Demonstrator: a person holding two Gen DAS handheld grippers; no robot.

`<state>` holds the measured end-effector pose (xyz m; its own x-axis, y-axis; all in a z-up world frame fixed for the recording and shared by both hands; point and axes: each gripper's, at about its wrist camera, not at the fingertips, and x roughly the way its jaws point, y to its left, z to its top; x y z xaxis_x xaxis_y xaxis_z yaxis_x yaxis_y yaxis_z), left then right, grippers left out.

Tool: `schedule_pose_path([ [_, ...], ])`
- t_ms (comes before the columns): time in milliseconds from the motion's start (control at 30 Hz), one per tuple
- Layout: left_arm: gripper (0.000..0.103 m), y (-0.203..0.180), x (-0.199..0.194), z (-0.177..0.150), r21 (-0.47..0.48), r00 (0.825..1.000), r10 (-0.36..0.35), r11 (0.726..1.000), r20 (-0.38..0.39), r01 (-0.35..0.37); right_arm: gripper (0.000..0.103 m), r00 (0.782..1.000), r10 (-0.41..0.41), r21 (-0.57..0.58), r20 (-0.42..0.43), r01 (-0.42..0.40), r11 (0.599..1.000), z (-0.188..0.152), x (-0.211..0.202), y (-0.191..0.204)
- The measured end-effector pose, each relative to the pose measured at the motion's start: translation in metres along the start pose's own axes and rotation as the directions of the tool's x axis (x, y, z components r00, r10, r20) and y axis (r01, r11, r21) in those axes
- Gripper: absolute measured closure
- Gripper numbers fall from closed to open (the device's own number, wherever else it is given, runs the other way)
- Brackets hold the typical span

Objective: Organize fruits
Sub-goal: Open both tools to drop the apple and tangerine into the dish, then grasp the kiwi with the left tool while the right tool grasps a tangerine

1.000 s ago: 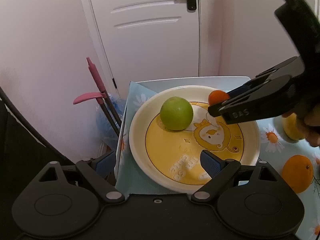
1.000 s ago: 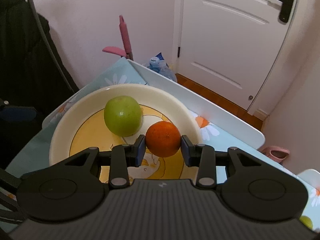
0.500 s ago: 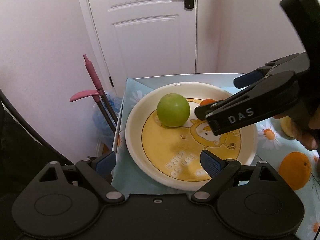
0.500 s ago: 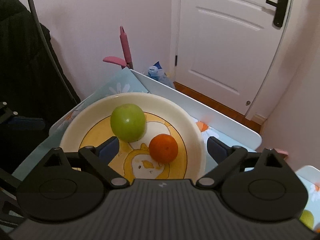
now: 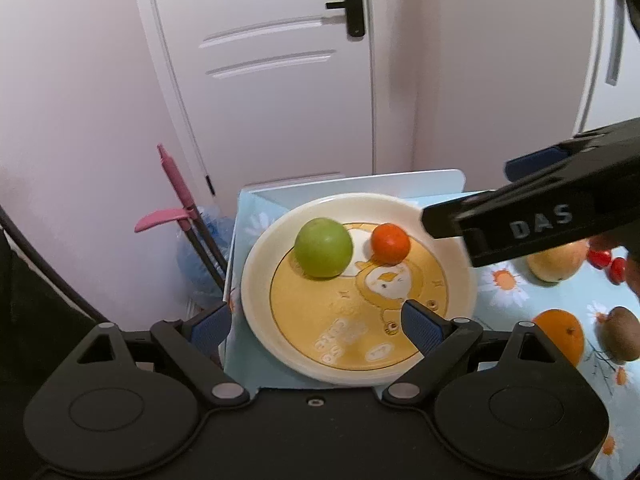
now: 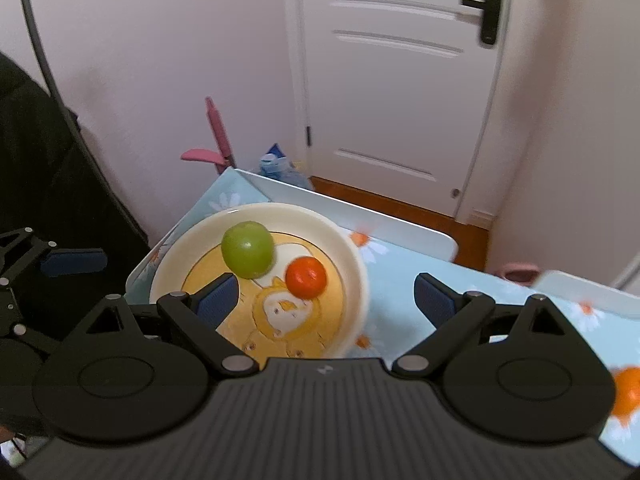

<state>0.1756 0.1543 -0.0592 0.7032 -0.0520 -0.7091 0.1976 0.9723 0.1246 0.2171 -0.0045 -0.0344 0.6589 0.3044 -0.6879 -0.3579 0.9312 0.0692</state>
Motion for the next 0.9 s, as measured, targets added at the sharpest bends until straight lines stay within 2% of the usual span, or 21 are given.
schedule_pose_path([
  [167,0.009,-0.011,-0.018,0.007,0.034,0.999,-0.018,0.999,0.028,0.017,0.000,0.999,-0.039,0.065,0.012,0.038,0.997,-0.013,-0.038,-0.021],
  [400,0.009,-0.038,-0.048,0.007,0.031,0.998,-0.016,0.999,0.061,0.014,0.000,0.996,-0.087,0.116,0.030,0.083,0.990,-0.041,-0.091,-0.060],
  [567,0.009,-0.074,-0.069,0.000,0.019,0.998,0.008,1.000,0.070,-0.010,0.000,0.995,-0.100,0.132,0.026,0.096,0.987,-0.069,-0.124,-0.096],
  [900,0.009,-0.162,-0.092,-0.018,-0.014,0.998,-0.014,1.000,0.066,0.015,0.000,0.991,-0.132,0.128,0.002,0.131,0.983,-0.127,-0.168,-0.159],
])
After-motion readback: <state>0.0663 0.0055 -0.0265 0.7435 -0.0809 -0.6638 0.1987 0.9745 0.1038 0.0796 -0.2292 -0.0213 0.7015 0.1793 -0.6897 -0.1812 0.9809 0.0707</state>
